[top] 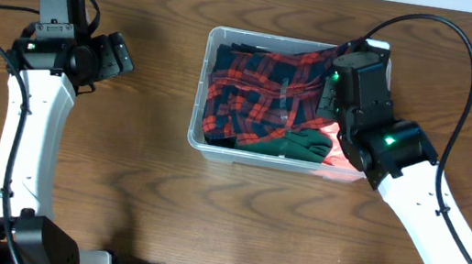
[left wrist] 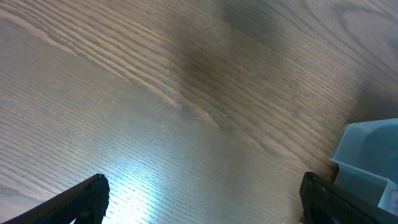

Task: Pack container
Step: 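Press the plaid shirt down into the bin with the right gripper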

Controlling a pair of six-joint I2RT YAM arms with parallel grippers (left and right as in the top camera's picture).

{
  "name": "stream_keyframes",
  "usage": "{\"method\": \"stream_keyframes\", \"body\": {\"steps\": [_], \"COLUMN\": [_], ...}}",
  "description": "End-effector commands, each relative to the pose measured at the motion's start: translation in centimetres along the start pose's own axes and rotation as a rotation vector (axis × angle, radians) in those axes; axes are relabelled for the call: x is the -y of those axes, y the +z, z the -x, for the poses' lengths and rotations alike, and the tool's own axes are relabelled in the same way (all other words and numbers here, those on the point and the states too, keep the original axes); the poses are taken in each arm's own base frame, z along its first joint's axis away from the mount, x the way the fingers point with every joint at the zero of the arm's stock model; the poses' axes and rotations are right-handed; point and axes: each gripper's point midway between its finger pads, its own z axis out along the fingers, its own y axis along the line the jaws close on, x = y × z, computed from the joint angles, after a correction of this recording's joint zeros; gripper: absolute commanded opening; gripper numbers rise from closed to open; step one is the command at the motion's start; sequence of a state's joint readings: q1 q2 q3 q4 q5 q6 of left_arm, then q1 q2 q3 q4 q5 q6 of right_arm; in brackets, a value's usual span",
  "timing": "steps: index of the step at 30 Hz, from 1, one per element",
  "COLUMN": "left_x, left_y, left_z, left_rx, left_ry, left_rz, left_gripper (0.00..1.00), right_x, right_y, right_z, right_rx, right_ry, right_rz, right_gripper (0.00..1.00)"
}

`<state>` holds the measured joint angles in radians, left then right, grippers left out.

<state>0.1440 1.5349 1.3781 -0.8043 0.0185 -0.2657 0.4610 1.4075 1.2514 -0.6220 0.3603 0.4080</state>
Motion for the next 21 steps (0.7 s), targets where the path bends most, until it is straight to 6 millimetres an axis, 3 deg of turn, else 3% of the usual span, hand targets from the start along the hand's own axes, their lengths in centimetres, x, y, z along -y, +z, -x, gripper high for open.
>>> {"method": "stream_keyframes", "body": {"steps": [1,12,21], "left_x": [-0.3,-0.3,-0.3], "left_y": [-0.3,-0.3,-0.3], "left_z": [0.3,0.3,0.3], "left_rx": [0.014,0.014,0.014], "left_ry": [-0.005,-0.005,-0.005], "left_rz": [0.013,0.013,0.013], "left_gripper": [0.98,0.98,0.98], "right_x": [1.2,2.8,2.9], "right_y": [0.2,2.4,4.3], "right_z": [0.2,-1.5,-3.1], "right_rx": [0.011,-0.073,-0.135], "right_ry": [-0.052,-0.063,-0.117], "right_rz": [-0.053,-0.111,-0.135], "right_gripper": [0.01,0.02,0.05]}}
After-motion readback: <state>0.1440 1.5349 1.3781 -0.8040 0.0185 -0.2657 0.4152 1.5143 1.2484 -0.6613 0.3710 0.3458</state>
